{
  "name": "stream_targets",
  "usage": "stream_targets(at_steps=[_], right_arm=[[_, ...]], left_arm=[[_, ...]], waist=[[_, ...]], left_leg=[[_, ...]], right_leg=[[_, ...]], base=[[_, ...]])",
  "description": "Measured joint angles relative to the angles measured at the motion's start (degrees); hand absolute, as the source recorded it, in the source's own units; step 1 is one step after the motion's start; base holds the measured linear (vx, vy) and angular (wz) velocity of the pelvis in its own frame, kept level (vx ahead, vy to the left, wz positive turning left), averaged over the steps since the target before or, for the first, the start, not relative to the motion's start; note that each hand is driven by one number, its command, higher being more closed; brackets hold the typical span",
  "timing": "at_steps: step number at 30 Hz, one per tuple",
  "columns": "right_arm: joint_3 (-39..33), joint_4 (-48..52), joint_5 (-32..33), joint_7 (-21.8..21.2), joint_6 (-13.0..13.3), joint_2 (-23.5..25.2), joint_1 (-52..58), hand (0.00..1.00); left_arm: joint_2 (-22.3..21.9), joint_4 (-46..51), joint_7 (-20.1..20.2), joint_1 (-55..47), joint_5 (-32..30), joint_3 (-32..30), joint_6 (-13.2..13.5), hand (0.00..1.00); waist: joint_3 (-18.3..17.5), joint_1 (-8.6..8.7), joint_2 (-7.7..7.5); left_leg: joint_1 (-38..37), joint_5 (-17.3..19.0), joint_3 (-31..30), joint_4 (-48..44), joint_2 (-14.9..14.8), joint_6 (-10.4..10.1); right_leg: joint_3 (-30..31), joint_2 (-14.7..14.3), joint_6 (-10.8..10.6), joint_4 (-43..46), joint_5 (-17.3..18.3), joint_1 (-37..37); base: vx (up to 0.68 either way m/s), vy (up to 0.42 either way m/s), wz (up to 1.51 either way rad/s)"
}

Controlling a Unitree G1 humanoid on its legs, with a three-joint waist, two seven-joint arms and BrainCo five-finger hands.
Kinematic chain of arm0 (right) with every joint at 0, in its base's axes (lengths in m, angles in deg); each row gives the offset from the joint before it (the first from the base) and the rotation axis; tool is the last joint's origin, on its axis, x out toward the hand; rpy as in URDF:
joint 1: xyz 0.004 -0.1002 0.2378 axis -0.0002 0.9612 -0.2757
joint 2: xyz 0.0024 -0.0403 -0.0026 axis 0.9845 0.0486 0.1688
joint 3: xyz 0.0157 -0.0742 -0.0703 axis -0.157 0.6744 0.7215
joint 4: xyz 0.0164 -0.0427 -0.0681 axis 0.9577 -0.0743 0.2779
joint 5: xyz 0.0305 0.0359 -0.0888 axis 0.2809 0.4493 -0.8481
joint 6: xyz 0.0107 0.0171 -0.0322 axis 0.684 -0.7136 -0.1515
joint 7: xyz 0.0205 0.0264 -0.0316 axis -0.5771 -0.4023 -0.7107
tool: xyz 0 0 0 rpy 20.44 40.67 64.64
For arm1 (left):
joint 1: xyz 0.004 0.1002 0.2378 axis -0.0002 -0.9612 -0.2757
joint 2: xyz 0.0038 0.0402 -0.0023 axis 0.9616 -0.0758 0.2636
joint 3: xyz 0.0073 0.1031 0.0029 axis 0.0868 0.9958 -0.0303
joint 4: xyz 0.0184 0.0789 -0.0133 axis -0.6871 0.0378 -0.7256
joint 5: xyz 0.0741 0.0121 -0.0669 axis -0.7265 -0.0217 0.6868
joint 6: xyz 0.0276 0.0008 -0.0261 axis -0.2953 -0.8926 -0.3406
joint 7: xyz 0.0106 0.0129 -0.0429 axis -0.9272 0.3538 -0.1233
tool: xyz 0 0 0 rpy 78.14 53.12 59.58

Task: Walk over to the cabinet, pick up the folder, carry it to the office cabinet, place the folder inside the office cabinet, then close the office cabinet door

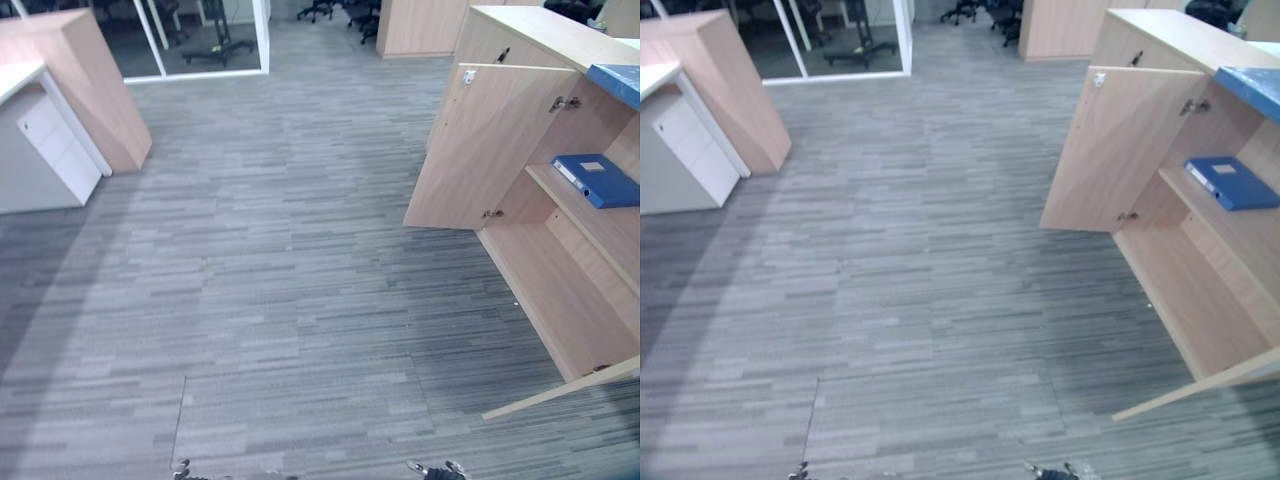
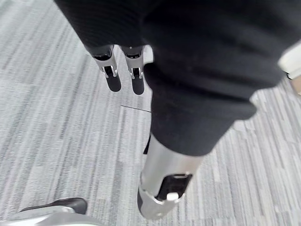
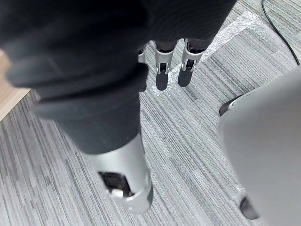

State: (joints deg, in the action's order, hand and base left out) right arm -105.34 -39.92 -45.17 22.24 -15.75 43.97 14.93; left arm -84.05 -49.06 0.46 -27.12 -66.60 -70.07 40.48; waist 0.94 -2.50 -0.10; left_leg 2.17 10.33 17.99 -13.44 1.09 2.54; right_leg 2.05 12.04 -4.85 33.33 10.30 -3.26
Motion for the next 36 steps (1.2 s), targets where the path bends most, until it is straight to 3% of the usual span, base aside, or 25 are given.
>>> stream_targets(at_steps=[1, 2, 4, 5, 7, 9, 10, 11, 12, 13, 17, 19, 20, 21, 22, 23, 24, 26, 28, 30, 31, 32, 33, 34, 36], right_arm=[[-0.1, 0.0, 0.0, 0.0, 0.0, 0.1, 0.1, 0.0], [-0.3, 0.5, 0.3, 0.0, 0.0, -0.1, 0.4, 0.0], [0.2, 2.2, 0.3, 0.0, 0.1, -0.4, 0.2, 0.0], [0.3, 3.0, 0.3, 0.0, 0.4, -0.2, 0.1, 0.0], [0.4, 3.7, 0.5, 0.0, 0.8, -0.1, -0.6, 0.0], [1.3, 4.1, 2.0, 0.0, 0.8, 0.1, -1.1, 0.0], [1.5, 4.1, 2.5, 0.0, 0.8, 0.1, -1.1, 0.0], [1.5, 4.1, 2.6, 0.0, 0.8, 0.0, -1.1, 0.0], [1.6, 4.0, 2.8, 0.0, 0.8, -0.5, -0.9, 0.0], [1.5, 3.7, 2.7, 0.0, 0.7, -1.2, -1.2, 0.0], [-0.9, 2.8, 2.6, -0.6, 0.8, -0.8, -1.5, 0.0], [-3.7, 1.9, 2.7, -1.1, 0.6, -0.2, -0.9, 0.0], [-4.6, 2.1, 2.8, -1.2, 0.6, 0.2, -0.4, 0.0], [-4.8, 2.1, 2.8, -1.2, 0.6, 0.2, -0.3, 0.0], [-4.9, 2.0, 2.9, -1.2, 0.6, 0.1, 0.0, 0.0], [-4.8, 1.9, 2.9, -1.2, 0.6, 0.1, 0.0, 0.0], [-4.7, 1.8, 3.0, -1.2, 0.5, 0.2, -0.1, 0.0], [-4.5, 1.3, 3.0, -1.1, 0.4, 0.0, -0.1, 0.0], [-3.6, 1.3, 3.1, -1.1, 0.2, -0.1, -0.8, 0.0], [-1.9, 1.3, 3.3, -0.9, 0.2, 0.3, -2.9, 0.0], [-1.9, 1.3, 3.5, -0.8, 0.3, 0.6, -3.4, 0.0], [-1.1, 1.4, 3.8, -0.6, 0.6, 1.0, -4.1, 0.0], [1.2, 1.4, 3.9, -0.4, 0.7, 1.3, -4.1, 0.0], [2.6, 1.4, 4.0, -0.3, 0.7, 1.4, -4.0, 0.0], [5.0, 1.4, 4.4, 0.0, 0.7, 3.0, -5.1, 0.0]], left_arm=[[0.2, 0.0, 0.2, 0.3, 0.0, 0.3, 0.2, 0.0], [0.4, -0.6, 0.6, 0.8, 0.0, 0.5, 0.2, 0.0], [0.2, -0.7, 0.9, 1.2, -0.1, 0.6, 0.2, 0.0], [0.0, -0.7, 1.2, 1.6, -0.3, 0.6, 0.2, 0.0], [-0.1, -1.2, 1.5, 2.7, -0.6, 0.8, 0.3, 0.0], [-0.2, -1.7, 1.7, 3.5, -0.6, 0.8, 0.4, 0.0], [-0.2, -1.7, 1.7, 3.6, -0.6, 0.8, 0.5, 0.0], [-0.2, -1.7, 1.7, 3.6, -0.7, 0.7, 0.5, 0.0], [-1.0, -2.0, 1.7, 3.6, -1.9, 0.0, 0.4, 0.0], [-2.3, -2.8, 1.8, 4.1, -2.7, -1.1, 0.5, 0.0], [-5.3, -4.0, 2.5, 5.9, -4.0, -2.5, 0.3, 0.0], [-5.8, -3.6, 3.0, 6.2, -4.2, -3.7, 0.3, 0.0], [-5.9, -2.6, 3.1, 6.4, -3.7, -5.6, 0.2, 0.0], [-6.2, -2.1, 3.1, 6.4, -3.1, -6.7, 0.2, 0.0], [-6.6, -0.9, 3.0, 6.0, -2.3, -8.9, 0.1, 0.0], [-6.5, -0.5, 3.0, 5.9, -2.1, -9.5, 0.0, 0.0], [-6.5, 0.2, 2.8, 5.2, -0.8, -10.1, 0.0, 0.0], [-6.6, 1.7, 2.6, 4.5, 0.2, -10.4, 0.1, 0.0], [-7.0, 2.9, 2.5, 4.7, 1.1, -10.3, 0.4, 0.0], [-7.2, 3.2, 2.4, 5.4, 1.2, -10.4, 0.7, 0.0], [-7.2, 3.2, 2.3, 5.5, 1.2, -10.4, 0.8, 0.0], [-7.3, 3.4, 2.1, 5.5, 1.2, -10.4, 0.9, 0.0], [-7.3, 3.3, 2.0, 5.6, 1.4, -10.4, 1.1, 0.0], [-7.3, 2.9, 1.9, 5.7, 1.3, -10.3, 1.1, 0.0], [-6.1, 2.1, 1.6, 6.8, 1.2, -10.1, 1.1, 0.0]], waist=[[0.2, 0.31, -0.34], [0.6, 0.72, -0.46], [1.6, 1.65, -0.36], [1.8, 2.27, -0.05], [3.5, 2.43, 0.35], [4.1, 2.92, 0.44], [4.3, 2.91, 0.33], [4.3, 2.9, 0.32], [4.5, 3.03, 0.53], [4.3, 2.85, 2.02], [4.8, 3.4, 2.57], [4.5, 3.49, 2.73], [4.4, 3.88, 2.73], [4.5, 3.82, 2.74], [4.7, 3.15, 2.89], [4.7, 2.96, 2.83], [4.9, 2.69, 2.55], [4.9, 1.87, 2.51], [5.1, 0.72, 2.43], [6.0, -0.32, 1.63], [6.1, -0.38, 1.49], [6.1, -0.54, 1.41], [6.1, -0.95, 1.19], [6.0, -1.05, 1.17], [6.1, -0.57, -0.15]], left_leg=[[-1.4, 0.0, 0.0, 1.0, 0.9, 0.1], [-4.6, 0.3, -0.2, 2.7, 2.5, 0.7], [-8.9, 1.0, -0.7, 4.1, 3.2, 1.4], [-11.1, 1.2, -1.7, 5.4, 2.8, 1.2], [-14.9, 1.1, -2.3, 7.2, 1.1, 1.0], [-16.7, 1.5, -3.3, 9.0, -1.5, -1.5], [-17.3, 1.7, -3.5, 9.6, -1.8, -2.1], [-18.1, 2.3, -3.6, 10.0, -2.2, -3.3], [-19.7, 3.6, -4.2, 10.2, -3.5, -4.7], [-20.3, 3.9, -4.3, 10.2, -4.7, -4.8], [-22.3, 2.9, -6.2, 7.7, -7.6, -4.9], [-20.1, 3.0, -8.4, -2.5, -11.5, -5.2], [-14.0, 1.9, -11.2, -16.0, -14.0, -7.0], [-10.5, -0.1, -12.8, -23.6, -15.2, -8.1], [-2.5, -0.6, -14.7, -40.3, -17.4, -9.3], [-0.3, -0.5, -14.7, -44.6, -17.7, -9.2], [3.5, 0.1, -14.3, -49.0, -17.6, -8.8], [8.4, 1.9, -12.9, -49.1, -16.6, -7.7], [12.7, 4.4, -12.3, -44.6, -14.9, -6.8], [15.1, 6.3, -14.0, -30.5, -11.0, -6.2], [15.5, 5.8, -15.3, -25.7, -9.8, -6.5], [15.9, 3.4, -19.0, -15.6, -7.8, -6.9], [15.7, -3.4, -21.1, -11.7, -6.7, -7.9], [15.2, -6.7, -21.1, -11.6, -6.0, -7.7], [15.3, -3.1, -20.2, -14.1, -4.2, -6.1]], right_leg=[[0.1, 0.8, 0.2, 5.3, -0.7, -2.2], [-0.3, 2.4, 1.7, 15.5, -4.3, -5.6], [-0.7, 3.4, 2.2, 26.9, -3.1, -10.1], [-3.3, 3.1, 2.8, 29.7, -0.2, -12.7], [-8.4, 1.7, 2.8, 24.9, 3.3, -14.8], [-13.7, -0.3, 2.7, 7.0, 3.0, -16.1], [-14.2, -0.4, 3.0, 2.3, 2.5, -16.3], [-14.4, -0.6, 2.9, -4.6, 0.5, -16.4], [-14.4, -2.2, 3.8, -7.7, -7.9, -15.7], [-14.4, -4.0, 4.3, -6.7, -6.6, -15.5], [-15.1, -6.0, 6.3, 0.2, 1.6, -15.0], [-17.0, -8.9, 6.9, -2.9, 3.6, -9.8], [-18.3, -10.4, 7.5, -6.1, 3.6, -6.3], [-18.6, -11.2, 7.7, -7.6, 3.6, -4.8], [-18.7, -13.3, 8.4, -11.4, 3.4, -0.6], [-18.4, -14.0, 8.6, -12.9, 3.3, 1.2], [-17.8, -14.7, 8.8, -15.7, 3.2, 4.5], [-16.3, -15.0, 9.2, -19.1, 3.6, 8.5], [-13.7, -14.5, 8.6, -21.3, 3.2, 11.2], [-10.2, -12.0, 8.2, -22.9, 3.1, 14.8], [-9.5, -11.2, 7.9, -23.2, 3.2, 15.4], [-8.0, -9.6, 6.3, -23.6, 4.2, 16.5], [-6.2, -7.9, 3.7, -24.3, 5.9, 17.6], [-5.3, -7.7, 3.3, -24.4, 6.2, 18.2], [-2.2, -5.9, 5.0, -23.6, 4.3, 17.6]], base=[[0.19, 0.128, 0.16], [0.21, 0.063, 0.1], [0.24, 0.001, 0.1], [0.25, -0.112, 0.24], [0.21, -0.166, 0.26], [0.18, -0.203, 0.34], [0.17, -0.19, 0.24], [0.27, -0.31, 0.07], [0.31, -0.334, -0.11], [0.44, -0.389, -0.23], [0.48, -0.331, -0.11], [0.46, -0.274, 0.18], [0.44, -0.282, 0.31], [0.42, -0.242, 0.16], [0.41, -0.209, -0.09], [0.4, -0.127, -0.22], [0.31, -0.066, -0.21], [0.43, -0.011, -0.39], [0.42, 0.082, -0.71], [0.4, 0.194, -0.85], [0.39, 0.275, -0.72], [0.4, 0.319, -0.71], [0.43, 0.336, -0.71], [0.45, 0.352, -0.54], [0.49, 0.373, -0.33]])
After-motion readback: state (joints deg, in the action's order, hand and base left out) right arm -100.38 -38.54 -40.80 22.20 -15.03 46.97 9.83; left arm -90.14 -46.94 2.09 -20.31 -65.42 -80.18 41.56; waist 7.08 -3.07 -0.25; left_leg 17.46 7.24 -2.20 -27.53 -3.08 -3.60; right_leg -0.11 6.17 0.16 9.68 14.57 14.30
